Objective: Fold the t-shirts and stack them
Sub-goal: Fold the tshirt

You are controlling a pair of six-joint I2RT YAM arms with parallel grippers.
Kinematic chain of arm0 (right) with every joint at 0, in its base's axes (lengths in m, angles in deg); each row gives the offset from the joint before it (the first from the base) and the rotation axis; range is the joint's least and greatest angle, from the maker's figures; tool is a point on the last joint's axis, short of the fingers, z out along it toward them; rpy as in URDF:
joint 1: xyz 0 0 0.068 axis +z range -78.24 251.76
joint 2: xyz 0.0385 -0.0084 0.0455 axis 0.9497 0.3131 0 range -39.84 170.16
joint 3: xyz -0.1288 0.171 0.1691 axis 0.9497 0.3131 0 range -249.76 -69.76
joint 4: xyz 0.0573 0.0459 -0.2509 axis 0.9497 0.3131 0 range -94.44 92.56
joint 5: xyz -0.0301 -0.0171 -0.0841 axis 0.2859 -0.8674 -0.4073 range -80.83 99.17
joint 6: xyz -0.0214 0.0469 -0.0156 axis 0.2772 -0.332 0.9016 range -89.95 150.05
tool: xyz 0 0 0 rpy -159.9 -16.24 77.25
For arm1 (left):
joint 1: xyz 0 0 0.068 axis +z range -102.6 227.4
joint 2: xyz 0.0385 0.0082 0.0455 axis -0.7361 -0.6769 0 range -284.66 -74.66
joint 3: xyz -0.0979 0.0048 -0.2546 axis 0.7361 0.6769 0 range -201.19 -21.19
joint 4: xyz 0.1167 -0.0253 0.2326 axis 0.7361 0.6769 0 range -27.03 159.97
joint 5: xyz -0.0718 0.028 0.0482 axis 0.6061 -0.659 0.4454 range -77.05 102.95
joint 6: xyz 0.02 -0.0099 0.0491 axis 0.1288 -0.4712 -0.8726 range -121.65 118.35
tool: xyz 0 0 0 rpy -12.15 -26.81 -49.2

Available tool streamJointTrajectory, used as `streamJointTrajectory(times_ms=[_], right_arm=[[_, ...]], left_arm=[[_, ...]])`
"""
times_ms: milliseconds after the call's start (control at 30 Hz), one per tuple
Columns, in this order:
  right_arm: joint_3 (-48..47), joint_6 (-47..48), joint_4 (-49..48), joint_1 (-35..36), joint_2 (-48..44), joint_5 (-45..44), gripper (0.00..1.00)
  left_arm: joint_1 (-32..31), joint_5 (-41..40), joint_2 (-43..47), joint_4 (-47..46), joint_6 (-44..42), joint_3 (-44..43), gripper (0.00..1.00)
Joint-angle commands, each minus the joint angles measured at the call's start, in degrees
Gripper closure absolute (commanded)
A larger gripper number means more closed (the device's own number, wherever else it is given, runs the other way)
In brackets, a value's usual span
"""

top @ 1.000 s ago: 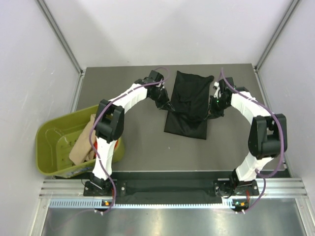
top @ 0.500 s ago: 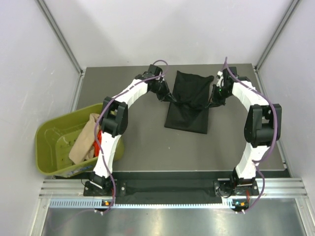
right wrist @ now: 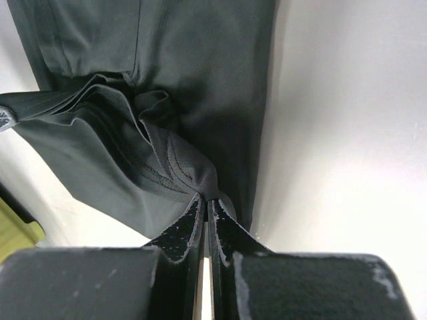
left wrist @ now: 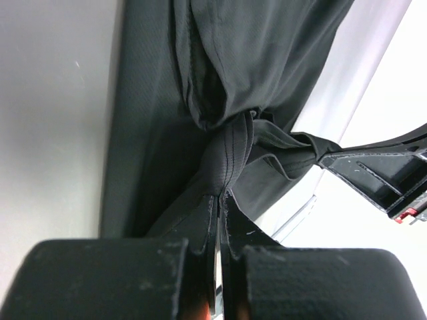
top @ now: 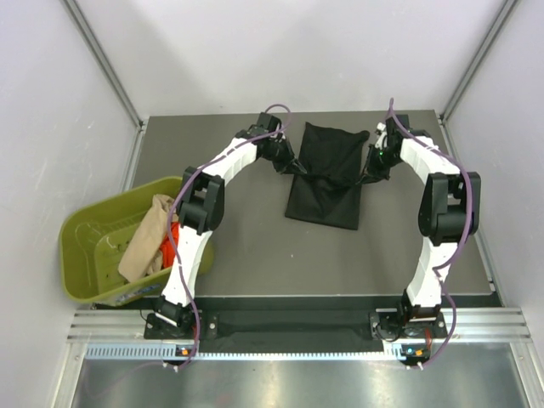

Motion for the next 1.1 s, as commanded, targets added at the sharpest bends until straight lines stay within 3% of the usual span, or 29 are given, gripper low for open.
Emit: streamJointTrajectory(times_ms=[0,433,533,600,733,767,800,833,967,1067], right_arm=[[-3.3,-0.1,-1.0,-1.1,1.3,0.4,1.0],[-8.1,-0.6,-1.9,-2.0,5.8,0.6,0.99],[-10.3,-0.6,-1.3,-2.0,7.5,0.7,0.9],[-12.6,-0.7,-0.6,-1.9,8.3,0.7,0.81],[-19.0,0.7,2.7,-4.6,11.2,-1.8,0.61],[-20.7,1.4,3.9,-4.8,11.7,-2.8,0.56],[-24.4,2.4,5.7,-5.2,12.3,-3.9,0.55],[-25.8,3.0,8.5,-5.4,12.9,-5.8,0.54],[-24.4,4.6,11.4,-5.2,8.2,-9.2,0.33],[-12.6,3.1,7.7,-4.9,0.2,-4.6,0.26]], left_arm=[[0.9,1.0,-1.3,-4.5,0.6,-1.8,1.0],[1.4,-0.5,-1.8,-12.3,3.8,-0.1,1.0],[1.6,-1.2,-2.5,-11.4,4.7,-0.4,0.94],[1.7,-3.5,-2.3,-9.6,4.2,-0.5,0.8],[2.1,-9.9,-0.7,-3.4,0.4,-1.8,0.66],[2.1,-11.6,0.3,-0.8,-0.6,-2.2,0.55],[2.1,-13.4,1.0,0.8,-1.6,-2.7,0.52],[2.1,-15.5,2.0,1.8,-3.5,-3.5,0.39],[2.0,-18.2,6.2,5.7,-7.8,-2.7,0.38],[1.7,-16.9,11.2,5.6,-10.8,3.6,0.38]])
